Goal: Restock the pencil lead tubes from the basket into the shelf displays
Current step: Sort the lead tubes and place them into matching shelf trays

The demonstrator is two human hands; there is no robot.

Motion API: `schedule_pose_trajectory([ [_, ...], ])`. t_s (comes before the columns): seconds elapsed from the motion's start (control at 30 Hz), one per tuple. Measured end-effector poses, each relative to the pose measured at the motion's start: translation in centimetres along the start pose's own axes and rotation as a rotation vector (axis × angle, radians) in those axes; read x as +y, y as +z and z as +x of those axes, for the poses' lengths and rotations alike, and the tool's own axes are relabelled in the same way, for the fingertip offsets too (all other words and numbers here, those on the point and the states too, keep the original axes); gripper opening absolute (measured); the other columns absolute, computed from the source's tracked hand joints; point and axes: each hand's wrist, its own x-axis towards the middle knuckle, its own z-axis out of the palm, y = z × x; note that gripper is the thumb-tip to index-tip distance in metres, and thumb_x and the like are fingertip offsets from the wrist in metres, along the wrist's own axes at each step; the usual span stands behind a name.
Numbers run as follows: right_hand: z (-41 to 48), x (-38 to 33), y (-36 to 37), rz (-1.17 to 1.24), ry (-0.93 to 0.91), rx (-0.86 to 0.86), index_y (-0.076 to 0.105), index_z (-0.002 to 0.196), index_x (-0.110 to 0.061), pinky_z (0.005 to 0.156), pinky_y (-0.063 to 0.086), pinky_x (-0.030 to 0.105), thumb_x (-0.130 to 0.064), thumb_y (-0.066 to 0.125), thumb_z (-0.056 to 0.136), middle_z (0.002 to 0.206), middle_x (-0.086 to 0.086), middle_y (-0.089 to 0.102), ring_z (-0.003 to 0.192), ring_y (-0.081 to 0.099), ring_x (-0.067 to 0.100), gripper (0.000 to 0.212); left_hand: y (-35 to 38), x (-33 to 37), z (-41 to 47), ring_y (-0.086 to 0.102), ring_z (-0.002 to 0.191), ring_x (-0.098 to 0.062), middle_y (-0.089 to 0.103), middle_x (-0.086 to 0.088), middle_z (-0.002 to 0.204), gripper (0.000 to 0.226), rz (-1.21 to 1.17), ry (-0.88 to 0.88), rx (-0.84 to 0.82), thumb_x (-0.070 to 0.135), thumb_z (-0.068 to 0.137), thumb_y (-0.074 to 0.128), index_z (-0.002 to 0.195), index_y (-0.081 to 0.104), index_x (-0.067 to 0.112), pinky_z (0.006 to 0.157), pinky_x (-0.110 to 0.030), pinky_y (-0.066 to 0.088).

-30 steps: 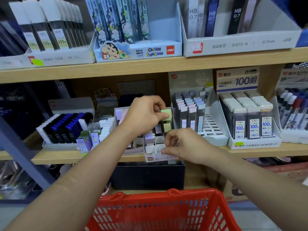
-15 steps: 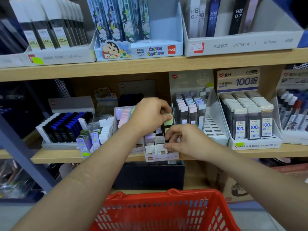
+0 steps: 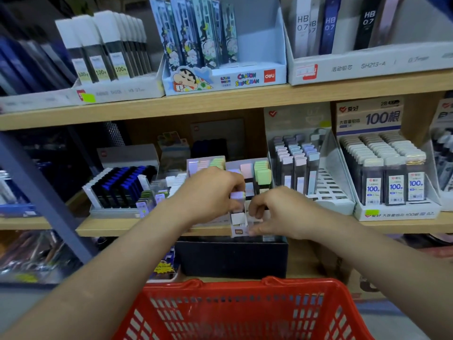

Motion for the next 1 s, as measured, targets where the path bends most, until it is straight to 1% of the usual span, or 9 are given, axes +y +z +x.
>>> schedule_pose_trajectory([
  [0.1,0.2,-0.2,0.3,-0.07,-0.052,-0.039,0.073,0.097,-0.025,0.081,0.054,0.036,-0.044,0.075,0.081,0.093,-0.01,0.069,0.087,0.062,0.008,0.025,-0.5,-0.7,0.7,0.059,0.091,-0.019,0.066,0.001,0.094,0.018,-0.057,-0.007,0.094,0.033,0.09,0.062,0.104,0.065,0.024,0.068,-0.03,0.041],
  [0.2,0.2,0.0,0.6,-0.048,-0.059,-0.03,0.076,0.098,-0.023,0.082,0.053,0.033,-0.031,0.073,0.087,0.095,-0.009,0.072,0.085,0.061,0.007,0.014,-0.4,-0.9,1.4,0.057,0.099,-0.019,0.065,-0.001,0.102,0.024,-0.04,0.02,0.102,0.03,0.092,0.06,0.114,0.066,0.023,0.078,-0.034,0.046],
  [0.3,0.1,0.2,0.6,0.01,-0.057,-0.017,0.076,0.098,-0.023,0.08,0.053,0.028,-0.027,0.072,0.087,0.093,-0.01,0.072,0.081,0.06,0.003,0.012,0.4,-1.0,1.9,0.05,0.107,-0.022,0.058,-0.004,0.111,0.033,-0.006,0.045,0.139,0.032,0.09,0.062,0.123,0.063,0.023,0.087,-0.037,0.044],
  [0.4,0.0,0.4,0.5,0.083,-0.049,-0.013,0.076,0.096,-0.023,0.073,0.05,0.02,-0.026,0.073,0.087,0.09,-0.01,0.071,0.075,0.058,-0.001,0.01,0.9,-1.4,2.3,0.052,0.105,-0.022,0.061,-0.004,0.111,0.034,0.021,0.009,0.213,0.03,0.088,0.063,0.121,0.059,0.021,0.081,-0.034,0.043],
  [0.53,-0.1,0.5,0.3,0.171,-0.062,0.023,0.074,0.091,-0.024,0.065,0.044,0.009,-0.023,0.073,0.087,0.085,-0.013,0.069,0.072,0.058,-0.01,0.004,1.1,-1.9,2.5,0.05,0.101,-0.027,0.062,-0.007,0.107,0.027,0.124,0.055,0.293,0.031,0.094,0.055,0.113,0.068,0.018,0.078,-0.039,0.041],
  [0.7,-0.4,0.5,0.4,0.165,-0.083,0.075,0.073,0.091,-0.025,0.06,0.038,0.006,-0.024,0.072,0.088,0.081,-0.017,0.066,0.071,0.054,-0.016,0.004,1.2,-1.7,2.5,0.05,0.1,-0.025,0.063,-0.006,0.106,0.028,0.103,0.062,0.298,0.033,0.095,0.055,0.112,0.069,0.017,0.074,-0.034,0.038],
  [0.8,-0.6,0.6,0.3,0.164,-0.084,0.117,0.073,0.095,-0.023,0.063,0.04,0.005,-0.024,0.07,0.089,0.082,-0.017,0.065,0.073,0.054,-0.017,0.006,1.2,-1.7,2.0,0.049,0.097,-0.023,0.062,-0.005,0.104,0.026,0.068,0.068,0.308,0.035,0.092,0.059,0.11,0.069,0.02,0.073,-0.031,0.034],
  [0.93,-0.8,0.5,-0.2,0.202,-0.064,0.134,0.074,0.095,-0.023,0.066,0.044,0.005,-0.021,0.068,0.09,0.081,-0.018,0.065,0.076,0.057,-0.014,0.008,1.3,-1.6,1.2,0.048,0.096,-0.022,0.062,-0.004,0.105,0.028,0.052,0.083,0.3,0.035,0.089,0.064,0.113,0.067,0.021,0.073,-0.028,0.031],
  [1.0,-0.9,0.5,-0.4,0.258,-0.048,0.115,0.075,0.091,-0.02,0.066,0.048,0.01,-0.021,0.069,0.09,0.078,-0.012,0.068,0.075,0.061,-0.007,0.006,1.3,-1.6,0.8,0.048,0.1,-0.022,0.061,-0.005,0.11,0.034,0.04,0.089,0.293,0.034,0.087,0.067,0.119,0.065,0.021,0.076,-0.028,0.031],
])
